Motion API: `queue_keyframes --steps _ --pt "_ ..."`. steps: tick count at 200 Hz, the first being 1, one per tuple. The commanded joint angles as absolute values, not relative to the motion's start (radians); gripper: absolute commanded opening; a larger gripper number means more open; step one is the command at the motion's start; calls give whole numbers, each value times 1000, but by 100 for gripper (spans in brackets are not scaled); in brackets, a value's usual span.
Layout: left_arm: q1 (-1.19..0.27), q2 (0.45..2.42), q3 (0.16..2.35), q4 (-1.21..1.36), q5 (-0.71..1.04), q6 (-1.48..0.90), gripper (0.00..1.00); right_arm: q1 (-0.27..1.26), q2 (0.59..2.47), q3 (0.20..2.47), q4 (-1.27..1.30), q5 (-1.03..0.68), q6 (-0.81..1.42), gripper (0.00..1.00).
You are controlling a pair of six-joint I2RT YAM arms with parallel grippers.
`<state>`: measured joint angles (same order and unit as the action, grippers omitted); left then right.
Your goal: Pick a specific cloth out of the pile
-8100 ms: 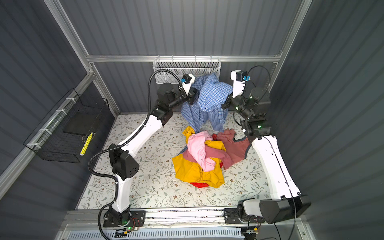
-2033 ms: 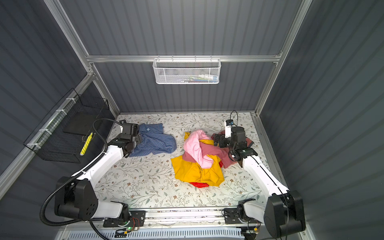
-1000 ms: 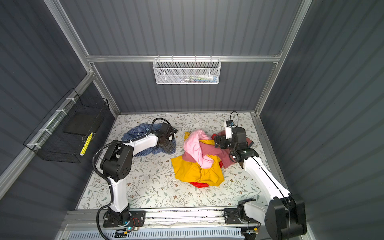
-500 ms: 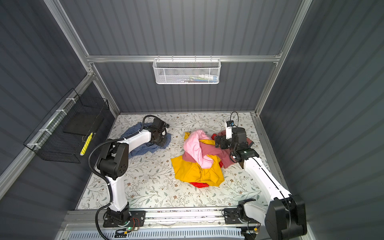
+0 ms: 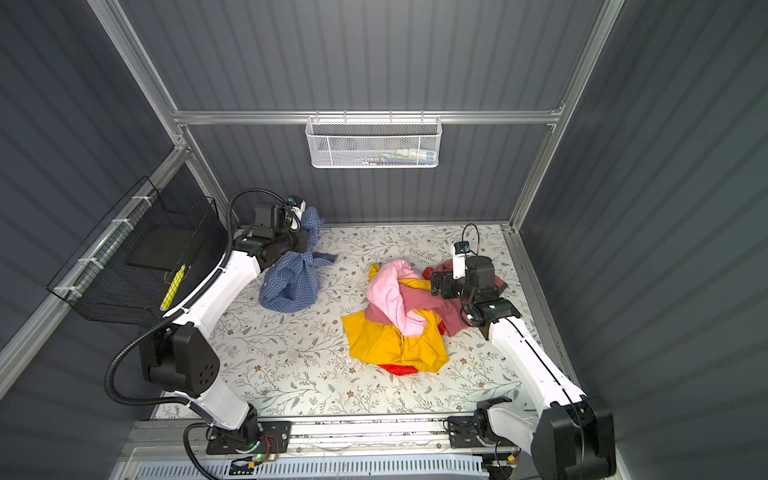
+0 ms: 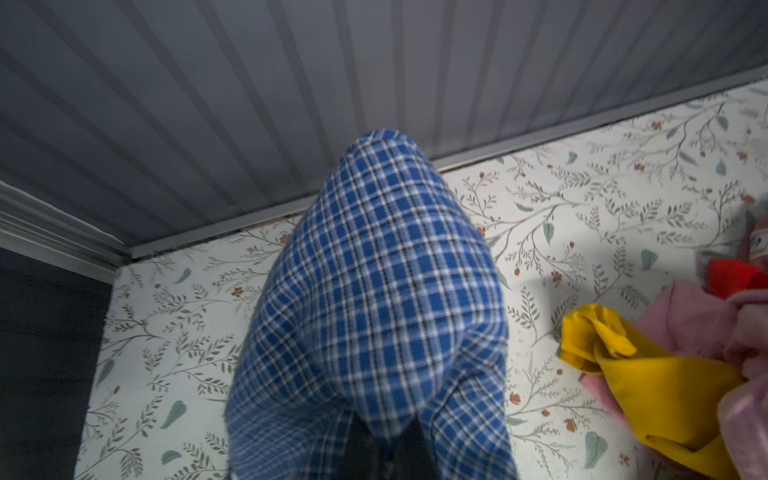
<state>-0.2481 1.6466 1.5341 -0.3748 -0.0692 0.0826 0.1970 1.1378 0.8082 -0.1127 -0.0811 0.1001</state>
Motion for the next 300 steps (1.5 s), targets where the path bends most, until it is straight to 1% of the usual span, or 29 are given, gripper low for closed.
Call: queue_keyframes --steps 1,27,39,43,107,131,144,180,252,268,284,300 --pt "-196 1607 1506 -296 -26 22 0 193 1126 795 -101 -71 96 99" --pt "-133 1604 1448 -262 -48 -8 0 193 1125 784 -93 -71 95 99" --pt "-106 1607 1422 -240 -57 -26 0 194 1091 781 -94 -68 95 99" --pt "-99 1608 1382 -231 -70 -31 0 193 1090 779 -92 -67 95 99" --pt "-84 1687 1271 -203 -360 24 0 193 1087 775 -95 -69 99 99" --pt "-84 1694 1244 -176 -524 8 0 193 1092 779 -94 -73 102 99" --pt "-83 1706 1247 -172 -585 14 0 193 1093 782 -95 -74 103 99" --pt "-83 1816 1310 -235 -622 29 0 193 1097 782 -95 -74 106 99" --pt "-83 2001 1337 -293 -716 2 0 193 1102 773 -106 -51 92 99" --pt "-83 2014 1345 -303 -696 -8 0 193 1104 771 -103 -51 92 99" --pt "-83 1996 1334 -295 -661 -12 0 193 1103 770 -106 -47 90 99" --pt "-83 1974 1328 -292 -662 -14 0 193 1102 763 -99 -40 85 99"
